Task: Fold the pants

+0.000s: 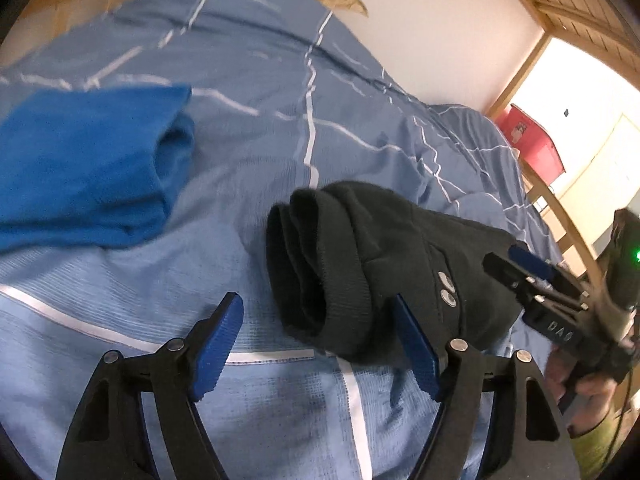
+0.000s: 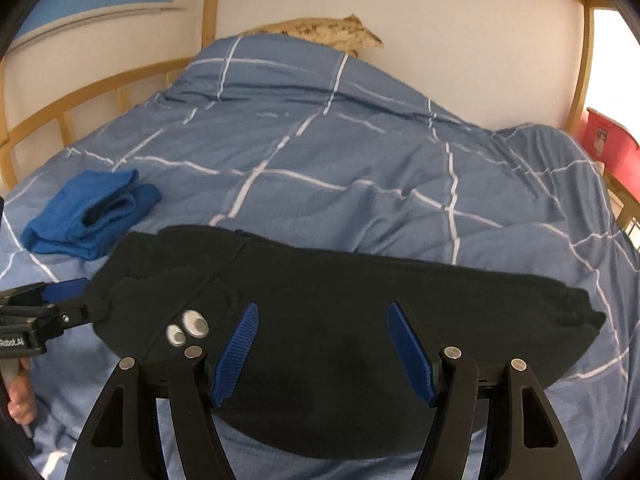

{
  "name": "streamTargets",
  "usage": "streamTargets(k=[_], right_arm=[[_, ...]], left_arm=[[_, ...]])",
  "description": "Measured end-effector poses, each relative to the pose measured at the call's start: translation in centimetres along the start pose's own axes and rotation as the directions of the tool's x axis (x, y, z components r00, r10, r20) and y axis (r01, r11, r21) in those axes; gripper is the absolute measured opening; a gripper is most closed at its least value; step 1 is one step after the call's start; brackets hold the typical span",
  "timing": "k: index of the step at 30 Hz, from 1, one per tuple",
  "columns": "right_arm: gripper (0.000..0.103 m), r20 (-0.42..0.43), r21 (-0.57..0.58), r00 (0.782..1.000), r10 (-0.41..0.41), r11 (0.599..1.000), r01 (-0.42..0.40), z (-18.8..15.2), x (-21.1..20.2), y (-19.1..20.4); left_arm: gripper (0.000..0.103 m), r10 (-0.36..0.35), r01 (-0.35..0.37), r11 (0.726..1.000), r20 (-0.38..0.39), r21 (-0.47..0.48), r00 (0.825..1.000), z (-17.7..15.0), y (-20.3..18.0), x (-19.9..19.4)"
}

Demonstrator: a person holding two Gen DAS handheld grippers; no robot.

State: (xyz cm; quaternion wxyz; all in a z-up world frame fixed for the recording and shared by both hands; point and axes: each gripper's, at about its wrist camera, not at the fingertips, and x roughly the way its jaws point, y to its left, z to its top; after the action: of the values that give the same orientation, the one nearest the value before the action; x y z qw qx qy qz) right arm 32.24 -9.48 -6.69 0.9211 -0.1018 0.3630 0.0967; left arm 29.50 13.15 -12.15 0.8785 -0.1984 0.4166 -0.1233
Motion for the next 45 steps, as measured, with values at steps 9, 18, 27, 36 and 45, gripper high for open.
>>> streamTargets(k=[9, 18, 27, 36, 45], right_arm=[[0.067, -0.07, 0.038, 0.997, -0.03, 0.999, 0.032, -1.4, 2.9, -1.3], [0.067, -0.088, 0.062, 0.995, -0.038, 0.997, 0.043, -2.3, 4.1, -2.0], [0.068, -0.12, 0.108, 0.993, -0.004, 0.994, 0.017, -2.5, 5.4, -2.6], [0.067, -0.168, 0.162, 0.98, 0.102, 0.984, -0.075, -1.5, 5.8, -4.5], [0.067, -0.031, 0.234, 0.995, 0.094, 0.969, -0.084, 1.0, -1.1, -12.4]], left_arm=[[0.072, -0.043, 0.04, 0.996, -0.037, -0.076, 0.998, 0.1, 1.0, 3.0], [0.071, -0.068, 0.059, 0.988, -0.055, -0.143, 0.996, 0.9, 2.1, 4.9], [0.029, -0.066, 0.053, 0.987, -0.077, -0.152, 0.995, 1.5, 1.2, 4.1], [0.019, 0.036, -0.038, 0.994, 0.019, 0.104, 0.999, 5.3, -7.9, -1.1], [0.019, 0.045, -0.057, 0.957, 0.051, 0.285, 0.998, 9.4, -20.4, -0.1]])
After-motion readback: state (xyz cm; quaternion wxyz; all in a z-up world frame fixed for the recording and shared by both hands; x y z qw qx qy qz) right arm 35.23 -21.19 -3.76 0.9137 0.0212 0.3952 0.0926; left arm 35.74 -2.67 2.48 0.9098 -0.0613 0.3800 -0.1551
